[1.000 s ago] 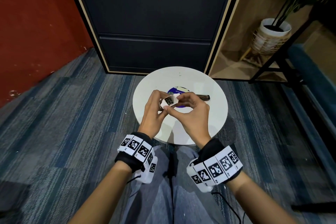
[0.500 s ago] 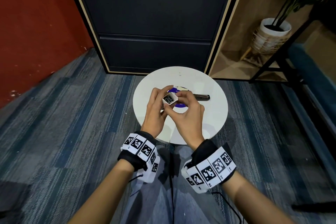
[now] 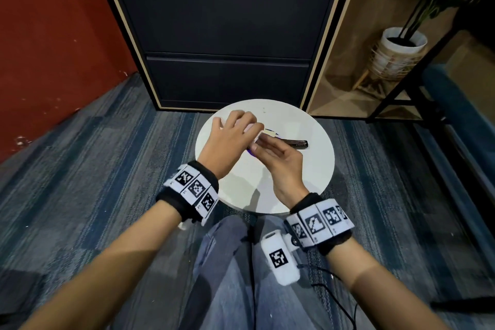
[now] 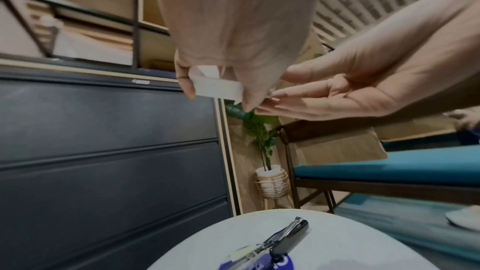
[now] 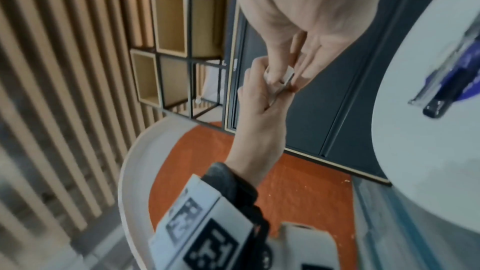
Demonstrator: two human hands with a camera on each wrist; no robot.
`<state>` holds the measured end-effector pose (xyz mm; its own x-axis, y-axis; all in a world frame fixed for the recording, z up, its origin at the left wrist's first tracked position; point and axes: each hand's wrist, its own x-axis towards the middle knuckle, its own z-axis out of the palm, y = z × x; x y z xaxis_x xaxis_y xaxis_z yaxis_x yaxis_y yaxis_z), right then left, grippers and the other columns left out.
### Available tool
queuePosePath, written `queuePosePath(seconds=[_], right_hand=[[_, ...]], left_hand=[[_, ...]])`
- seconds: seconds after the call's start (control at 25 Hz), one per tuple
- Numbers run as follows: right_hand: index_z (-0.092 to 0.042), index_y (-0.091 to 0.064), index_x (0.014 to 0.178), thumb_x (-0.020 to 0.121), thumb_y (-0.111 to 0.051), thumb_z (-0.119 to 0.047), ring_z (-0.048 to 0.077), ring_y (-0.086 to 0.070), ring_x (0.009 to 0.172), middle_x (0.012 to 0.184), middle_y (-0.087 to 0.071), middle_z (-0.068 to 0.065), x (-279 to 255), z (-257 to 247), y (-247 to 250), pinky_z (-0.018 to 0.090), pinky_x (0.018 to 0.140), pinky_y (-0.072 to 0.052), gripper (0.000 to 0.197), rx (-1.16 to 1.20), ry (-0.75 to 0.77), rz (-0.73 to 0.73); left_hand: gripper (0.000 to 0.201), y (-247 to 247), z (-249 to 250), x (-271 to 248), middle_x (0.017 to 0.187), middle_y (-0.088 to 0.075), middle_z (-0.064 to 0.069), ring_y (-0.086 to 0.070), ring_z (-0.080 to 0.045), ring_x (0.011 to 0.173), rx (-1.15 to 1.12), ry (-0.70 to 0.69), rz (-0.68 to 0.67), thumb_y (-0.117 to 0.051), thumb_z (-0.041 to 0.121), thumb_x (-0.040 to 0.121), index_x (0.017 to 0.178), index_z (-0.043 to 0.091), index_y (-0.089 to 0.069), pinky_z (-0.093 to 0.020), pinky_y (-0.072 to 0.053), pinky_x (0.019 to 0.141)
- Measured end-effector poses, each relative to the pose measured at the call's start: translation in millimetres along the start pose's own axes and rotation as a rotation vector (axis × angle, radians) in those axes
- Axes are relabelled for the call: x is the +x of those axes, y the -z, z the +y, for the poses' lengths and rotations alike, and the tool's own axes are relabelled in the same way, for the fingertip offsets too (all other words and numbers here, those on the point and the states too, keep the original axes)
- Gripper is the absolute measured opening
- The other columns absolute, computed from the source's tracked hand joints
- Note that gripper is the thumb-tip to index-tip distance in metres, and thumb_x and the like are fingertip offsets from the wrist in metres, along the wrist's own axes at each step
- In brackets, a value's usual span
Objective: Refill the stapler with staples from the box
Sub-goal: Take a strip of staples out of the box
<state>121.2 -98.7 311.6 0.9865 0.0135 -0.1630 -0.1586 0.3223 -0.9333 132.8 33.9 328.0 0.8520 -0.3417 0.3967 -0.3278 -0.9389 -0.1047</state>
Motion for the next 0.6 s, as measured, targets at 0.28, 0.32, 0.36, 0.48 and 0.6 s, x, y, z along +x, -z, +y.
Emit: queuePosePath(seconds=[0.28, 0.32, 0.36, 0.48, 0.6], right_hand=[[0.007, -0.052, 0.128, 0.088, -0.056, 0.007, 0.017, -0.067, 0.094, 0.106, -0.067, 0.011, 4.5, -4.8, -15.4, 0.022, 0.084, -0.057, 0.04, 0.412, -0.165, 0.022], [0.007, -0.053, 0.127, 0.088, -0.056, 0.006, 0.013, -0.068, 0.088, 0.103, -0.068, 0.008, 4.4, -5.1, -15.6, 0.02, 0.082, -0.058, 0.039, 0.416, -0.153, 0.029], [0.007, -0.054, 0.126, 0.088, -0.057, 0.006, 0.01, -0.069, 0.084, 0.102, -0.068, 0.008, 4.5, -4.8, -15.4, 0.019, 0.08, -0.058, 0.038, 0.407, -0.139, 0.04], [0.007, -0.057, 0.122, 0.087, -0.06, 0.004, 0.017, -0.069, 0.089, 0.11, -0.068, 0.016, 5.4, -5.6, -13.8, 0.017, 0.077, -0.059, 0.036, 0.278, -0.059, 0.06], [0.007, -0.06, 0.119, 0.086, -0.062, 0.004, 0.023, -0.067, 0.094, 0.114, -0.067, 0.018, 7.2, -7.3, -8.2, 0.017, 0.075, -0.058, 0.034, 0.035, 0.099, 0.02]], left_hand=[[0.049, 14.9, -6.9, 23.8, 0.11, -0.061, 0.001, -0.06, -0.022, 0.108, 0.243, -0.219, -0.039, -0.018, -0.004, 0.078, 0.098, 0.02, -0.056, -0.041, -0.048, 0.077], [0.055, 16.7, -6.7, 24.4, 0.11, -0.061, 0.001, -0.06, -0.021, 0.108, 0.256, -0.224, -0.025, -0.01, -0.003, 0.079, 0.098, 0.02, -0.056, -0.041, -0.048, 0.077], [0.058, 17.1, -6.3, 24.0, 0.11, -0.061, 0.001, -0.06, -0.021, 0.107, 0.258, -0.214, -0.01, -0.006, -0.002, 0.078, 0.098, 0.02, -0.056, -0.041, -0.048, 0.075], [0.044, 11.2, -0.9, 19.5, 0.11, -0.061, 0.001, -0.06, -0.023, 0.106, 0.153, -0.088, 0.054, -0.029, -0.004, 0.075, 0.098, 0.02, -0.057, -0.038, -0.044, 0.069], [0.037, 2.1, 5.6, 11.7, 0.115, -0.057, 0.002, -0.054, -0.024, 0.106, 0.005, 0.143, 0.035, -0.06, 0.002, 0.076, 0.106, 0.023, -0.055, -0.035, -0.039, 0.067]])
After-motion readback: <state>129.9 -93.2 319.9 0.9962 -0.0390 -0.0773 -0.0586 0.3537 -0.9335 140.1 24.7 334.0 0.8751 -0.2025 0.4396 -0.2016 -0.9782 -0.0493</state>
